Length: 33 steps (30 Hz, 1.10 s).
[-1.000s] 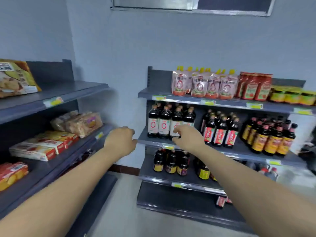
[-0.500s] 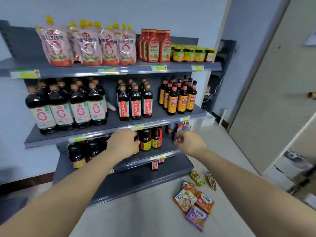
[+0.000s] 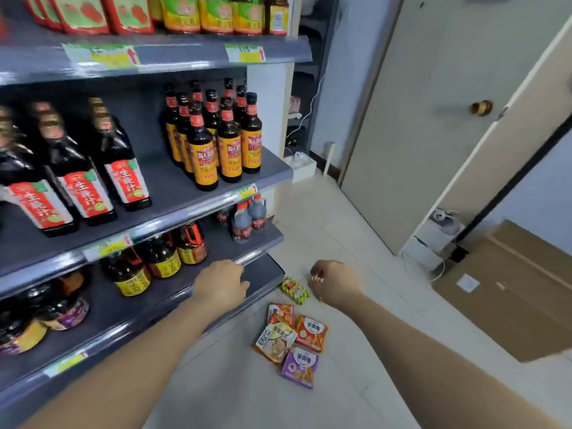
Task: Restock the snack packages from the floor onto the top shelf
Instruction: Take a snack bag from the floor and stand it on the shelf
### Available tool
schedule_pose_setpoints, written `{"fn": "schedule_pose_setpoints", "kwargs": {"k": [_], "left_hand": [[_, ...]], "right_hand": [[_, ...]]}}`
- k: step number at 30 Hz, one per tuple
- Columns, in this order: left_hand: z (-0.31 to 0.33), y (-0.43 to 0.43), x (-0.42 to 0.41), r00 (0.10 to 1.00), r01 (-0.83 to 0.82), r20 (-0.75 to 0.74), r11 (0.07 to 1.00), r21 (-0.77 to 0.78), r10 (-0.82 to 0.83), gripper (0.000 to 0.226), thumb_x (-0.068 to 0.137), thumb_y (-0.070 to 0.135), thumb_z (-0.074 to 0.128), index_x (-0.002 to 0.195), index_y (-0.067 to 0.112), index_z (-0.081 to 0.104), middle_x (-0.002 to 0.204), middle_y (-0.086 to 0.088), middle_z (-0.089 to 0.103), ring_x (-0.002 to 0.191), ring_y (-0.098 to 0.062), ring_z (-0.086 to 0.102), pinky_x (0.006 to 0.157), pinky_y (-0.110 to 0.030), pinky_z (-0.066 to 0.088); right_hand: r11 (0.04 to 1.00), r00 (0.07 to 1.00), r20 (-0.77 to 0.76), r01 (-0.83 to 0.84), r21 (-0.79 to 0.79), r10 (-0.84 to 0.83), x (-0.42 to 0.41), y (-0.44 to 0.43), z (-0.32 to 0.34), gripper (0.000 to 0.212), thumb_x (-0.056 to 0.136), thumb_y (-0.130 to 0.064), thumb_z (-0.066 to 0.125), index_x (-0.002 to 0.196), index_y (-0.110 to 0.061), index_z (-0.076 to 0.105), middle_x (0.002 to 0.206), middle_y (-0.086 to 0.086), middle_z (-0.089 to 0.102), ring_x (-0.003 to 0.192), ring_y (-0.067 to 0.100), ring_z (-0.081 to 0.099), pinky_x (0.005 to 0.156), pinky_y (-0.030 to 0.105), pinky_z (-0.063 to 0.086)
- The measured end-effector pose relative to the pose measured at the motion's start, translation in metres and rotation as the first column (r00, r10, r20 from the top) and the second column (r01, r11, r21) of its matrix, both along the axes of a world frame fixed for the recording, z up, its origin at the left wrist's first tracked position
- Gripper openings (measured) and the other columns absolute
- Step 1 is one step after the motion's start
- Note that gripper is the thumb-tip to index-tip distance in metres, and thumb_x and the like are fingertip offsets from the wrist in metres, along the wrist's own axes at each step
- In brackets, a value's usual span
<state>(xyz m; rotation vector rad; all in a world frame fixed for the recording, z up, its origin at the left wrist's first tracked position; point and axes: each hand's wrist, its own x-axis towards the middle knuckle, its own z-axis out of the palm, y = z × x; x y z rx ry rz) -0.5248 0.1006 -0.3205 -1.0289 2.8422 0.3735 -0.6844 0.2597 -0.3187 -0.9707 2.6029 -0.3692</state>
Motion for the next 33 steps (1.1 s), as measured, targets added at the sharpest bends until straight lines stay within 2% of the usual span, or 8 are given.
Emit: {"fn": "schedule_pose_setpoints", "kwargs": {"k": [5, 8, 10, 13, 16, 18, 27, 33], "left_hand": [[-0.055, -0.002, -0.083, 0.999, 0.003, 0.047, 0.995, 0.099, -0.008, 0.037, 0.094, 0.039, 0.05, 0.119, 0.013, 0.061, 0.123, -0.004, 0.059, 0.115, -0.025, 0.055, 0.093, -0.037, 0.047], [-0.09, -0.003, -0.127, 0.997, 0.038, 0.064, 0.989, 0.145, -0.048, 0.03, 0.094, 0.036, 0.05, 0.102, 0.01, 0.062, 0.104, -0.005, 0.06, 0.102, -0.026, 0.059, 0.083, -0.037, 0.047], [-0.111, -0.004, -0.153, 0.992, 0.076, 0.09, 0.987, 0.145, -0.09, 0.027, 0.094, 0.035, 0.049, 0.094, 0.011, 0.062, 0.1, -0.005, 0.061, 0.095, -0.024, 0.06, 0.076, -0.035, 0.047], [-0.148, -0.011, -0.192, 0.988, 0.101, 0.096, 0.98, 0.173, -0.119, 0.024, 0.094, 0.034, 0.051, 0.096, 0.015, 0.064, 0.097, 0.0, 0.059, 0.087, -0.017, 0.057, 0.072, -0.029, 0.046], [-0.194, -0.02, -0.23, 0.977, 0.152, 0.122, 0.969, 0.193, -0.177, 0.025, 0.094, 0.035, 0.051, 0.1, 0.016, 0.066, 0.102, 0.0, 0.062, 0.093, -0.018, 0.06, 0.077, -0.03, 0.049], [-0.228, -0.025, -0.253, 0.962, 0.195, 0.153, 0.961, 0.195, -0.227, 0.023, 0.094, 0.034, 0.051, 0.098, 0.017, 0.066, 0.101, 0.0, 0.064, 0.092, -0.017, 0.06, 0.074, -0.029, 0.048], [-0.402, -0.025, -0.33, 0.92, 0.256, 0.221, 0.924, 0.283, -0.323, 0.027, 0.096, 0.037, 0.049, 0.105, 0.018, 0.065, 0.102, 0.002, 0.067, 0.092, -0.015, 0.064, 0.073, -0.025, 0.051], [-0.547, -0.013, -0.36, 0.895, 0.241, 0.295, 0.918, 0.315, -0.336, 0.025, 0.095, 0.034, 0.05, 0.097, 0.014, 0.065, 0.101, -0.005, 0.066, 0.094, -0.024, 0.063, 0.08, -0.037, 0.053]], "right_hand": [[0.995, 0.999, 0.049, 0.018, 0.093, -0.023, -0.076, -0.004, -0.051, 0.03, 0.089, -0.03, 0.056, 0.117, -0.02, 0.06, 0.122, 0.006, 0.061, 0.111, 0.027, 0.057, 0.075, 0.026, 0.038], [0.989, 0.993, 0.099, 0.058, 0.135, -0.071, -0.115, -0.008, -0.084, 0.034, 0.09, -0.03, 0.056, 0.122, -0.021, 0.058, 0.126, 0.003, 0.06, 0.115, 0.024, 0.055, 0.081, 0.027, 0.042], [0.984, 0.986, 0.134, 0.079, 0.162, -0.102, -0.137, -0.011, -0.108, 0.034, 0.09, -0.03, 0.056, 0.123, -0.023, 0.058, 0.127, 0.001, 0.059, 0.117, 0.022, 0.055, 0.088, 0.029, 0.045], [0.972, 0.973, 0.176, 0.112, 0.205, -0.149, -0.168, -0.016, -0.148, 0.034, 0.091, -0.03, 0.055, 0.124, -0.024, 0.058, 0.127, -0.001, 0.059, 0.117, 0.02, 0.055, 0.088, 0.03, 0.047], [0.958, 0.954, 0.214, 0.154, 0.243, -0.208, -0.195, -0.021, -0.193, 0.033, 0.091, -0.03, 0.055, 0.123, -0.025, 0.059, 0.127, -0.001, 0.059, 0.115, 0.02, 0.056, 0.088, 0.03, 0.049], [0.946, 0.941, 0.235, 0.178, 0.27, -0.245, -0.212, -0.023, -0.225, 0.033, 0.091, -0.031, 0.055, 0.123, -0.025, 0.059, 0.126, -0.001, 0.06, 0.114, 0.02, 0.057, 0.088, 0.032, 0.05], [0.898, 0.885, 0.312, 0.217, 0.383, -0.346, -0.261, -0.018, -0.403, 0.037, 0.09, -0.03, 0.055, 0.127, -0.025, 0.056, 0.12, -0.001, 0.062, 0.111, 0.021, 0.059, 0.086, 0.032, 0.053], [0.873, 0.83, 0.368, 0.257, 0.415, -0.419, -0.274, -0.013, -0.55, 0.032, 0.09, -0.029, 0.054, 0.122, -0.025, 0.057, 0.118, 0.0, 0.063, 0.109, 0.021, 0.06, 0.083, 0.032, 0.051]]}}
